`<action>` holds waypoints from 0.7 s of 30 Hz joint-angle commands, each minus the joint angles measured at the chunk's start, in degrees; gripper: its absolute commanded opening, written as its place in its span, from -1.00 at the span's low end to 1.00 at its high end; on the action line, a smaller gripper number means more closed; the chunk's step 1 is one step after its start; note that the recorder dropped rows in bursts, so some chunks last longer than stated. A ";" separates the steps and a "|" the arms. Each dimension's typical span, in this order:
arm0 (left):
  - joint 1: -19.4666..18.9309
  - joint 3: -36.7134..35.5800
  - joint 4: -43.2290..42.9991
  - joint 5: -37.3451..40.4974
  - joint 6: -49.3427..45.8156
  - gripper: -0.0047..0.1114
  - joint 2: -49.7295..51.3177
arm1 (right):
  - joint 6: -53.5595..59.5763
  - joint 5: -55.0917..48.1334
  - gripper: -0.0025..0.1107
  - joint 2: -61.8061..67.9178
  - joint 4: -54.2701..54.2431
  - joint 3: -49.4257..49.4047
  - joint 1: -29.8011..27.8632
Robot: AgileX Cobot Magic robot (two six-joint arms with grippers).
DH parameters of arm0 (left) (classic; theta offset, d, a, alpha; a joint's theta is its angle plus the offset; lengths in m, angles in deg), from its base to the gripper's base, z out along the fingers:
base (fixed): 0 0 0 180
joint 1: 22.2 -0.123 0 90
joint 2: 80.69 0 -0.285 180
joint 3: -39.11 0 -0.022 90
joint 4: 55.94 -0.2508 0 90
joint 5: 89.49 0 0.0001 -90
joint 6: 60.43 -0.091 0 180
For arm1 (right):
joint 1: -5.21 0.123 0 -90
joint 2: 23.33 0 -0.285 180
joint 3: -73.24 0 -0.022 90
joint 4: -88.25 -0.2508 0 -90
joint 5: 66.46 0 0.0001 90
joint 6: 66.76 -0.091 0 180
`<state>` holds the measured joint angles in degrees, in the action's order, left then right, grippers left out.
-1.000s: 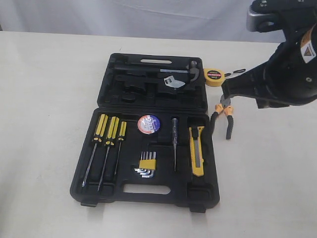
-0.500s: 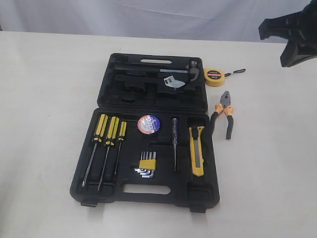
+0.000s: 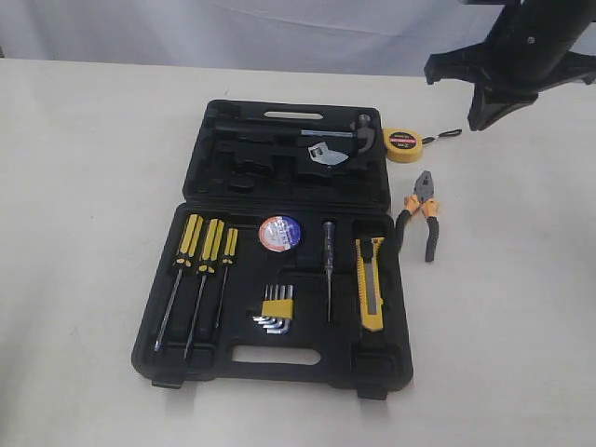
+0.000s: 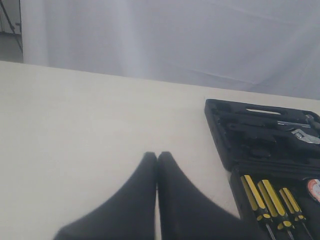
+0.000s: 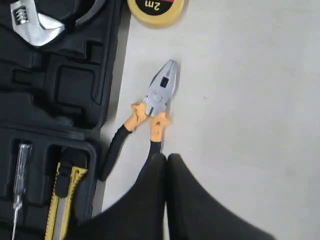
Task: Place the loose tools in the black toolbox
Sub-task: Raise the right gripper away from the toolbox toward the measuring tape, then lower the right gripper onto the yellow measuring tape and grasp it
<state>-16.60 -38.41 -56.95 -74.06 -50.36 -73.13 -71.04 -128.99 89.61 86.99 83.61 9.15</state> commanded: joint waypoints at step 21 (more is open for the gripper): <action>0.33 0.30 -0.27 0.05 -0.02 -0.92 0.23 | 4.29 -7.43 -0.96 31.67 0.29 35.58 -0.26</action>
<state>-16.60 -38.41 -56.95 -74.06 -50.36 -73.13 -68.24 -136.05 120.07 86.99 118.66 9.15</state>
